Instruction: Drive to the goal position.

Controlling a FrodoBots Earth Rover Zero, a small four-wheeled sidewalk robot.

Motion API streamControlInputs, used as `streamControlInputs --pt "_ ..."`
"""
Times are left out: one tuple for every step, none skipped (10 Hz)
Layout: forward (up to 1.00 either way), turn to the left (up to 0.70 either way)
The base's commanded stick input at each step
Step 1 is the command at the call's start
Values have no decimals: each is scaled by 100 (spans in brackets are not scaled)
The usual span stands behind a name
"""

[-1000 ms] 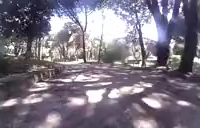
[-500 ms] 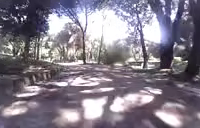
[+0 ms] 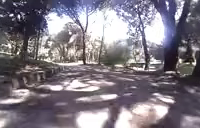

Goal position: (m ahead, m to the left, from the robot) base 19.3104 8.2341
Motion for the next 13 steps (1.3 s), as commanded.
streamControlInputs --pt "85 0" --pt "85 0" --pt "85 0" --pt "85 0" --pt "85 0" --pt "85 0" --pt "85 0" --pt "85 0" --pt "85 0" --pt "85 0" --pt "85 0" --pt "85 0" --pt "85 0"
